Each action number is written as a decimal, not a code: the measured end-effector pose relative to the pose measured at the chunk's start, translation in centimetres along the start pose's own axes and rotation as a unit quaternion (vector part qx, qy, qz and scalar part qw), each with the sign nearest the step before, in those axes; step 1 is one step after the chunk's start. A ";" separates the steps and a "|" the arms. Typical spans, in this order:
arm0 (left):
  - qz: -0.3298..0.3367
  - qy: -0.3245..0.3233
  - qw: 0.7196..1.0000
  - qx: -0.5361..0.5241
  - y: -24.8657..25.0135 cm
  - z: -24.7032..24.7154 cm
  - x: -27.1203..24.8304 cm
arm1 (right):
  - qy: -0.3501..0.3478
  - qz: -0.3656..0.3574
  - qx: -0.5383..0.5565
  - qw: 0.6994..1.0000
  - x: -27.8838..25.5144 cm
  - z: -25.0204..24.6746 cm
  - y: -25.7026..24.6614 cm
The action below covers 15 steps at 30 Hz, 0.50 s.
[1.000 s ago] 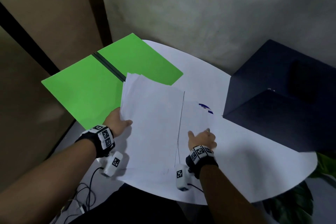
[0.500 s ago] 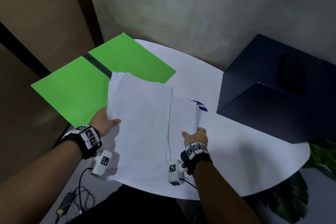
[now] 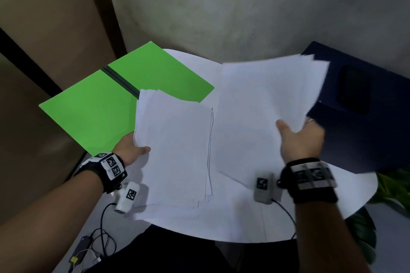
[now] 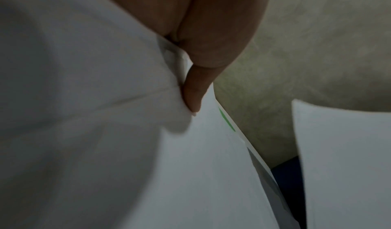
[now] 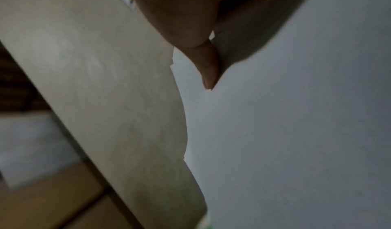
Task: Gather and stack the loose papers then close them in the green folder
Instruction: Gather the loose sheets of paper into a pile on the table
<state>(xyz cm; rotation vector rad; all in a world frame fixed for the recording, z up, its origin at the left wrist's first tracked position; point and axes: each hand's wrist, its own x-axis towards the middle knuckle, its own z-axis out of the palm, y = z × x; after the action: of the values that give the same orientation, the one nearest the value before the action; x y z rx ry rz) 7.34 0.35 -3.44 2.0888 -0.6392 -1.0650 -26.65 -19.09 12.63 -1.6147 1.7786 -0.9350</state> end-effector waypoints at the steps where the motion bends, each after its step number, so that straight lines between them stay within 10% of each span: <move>1: 0.000 -0.006 1.000 -0.006 0.0 0.2 0.0 | 0.003 -0.006 0.038 0.999 0.4 -1.2 -1.2; 9: 0.003 -0.056 0.998 0.015 2.0 3.8 -1.8 | -0.137 0.122 0.173 0.968 -0.4 5.6 2.8; 15: -0.112 -0.044 0.984 -0.135 3.3 4.2 -1.5 | -0.236 0.140 -0.110 0.955 -4.6 13.0 7.8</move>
<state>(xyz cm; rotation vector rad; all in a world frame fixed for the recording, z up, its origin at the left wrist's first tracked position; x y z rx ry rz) 2.70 -2.24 -1.98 1.9143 -0.2857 -1.2981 -20.55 -15.89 -1.64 -1.5013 1.7427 -0.1995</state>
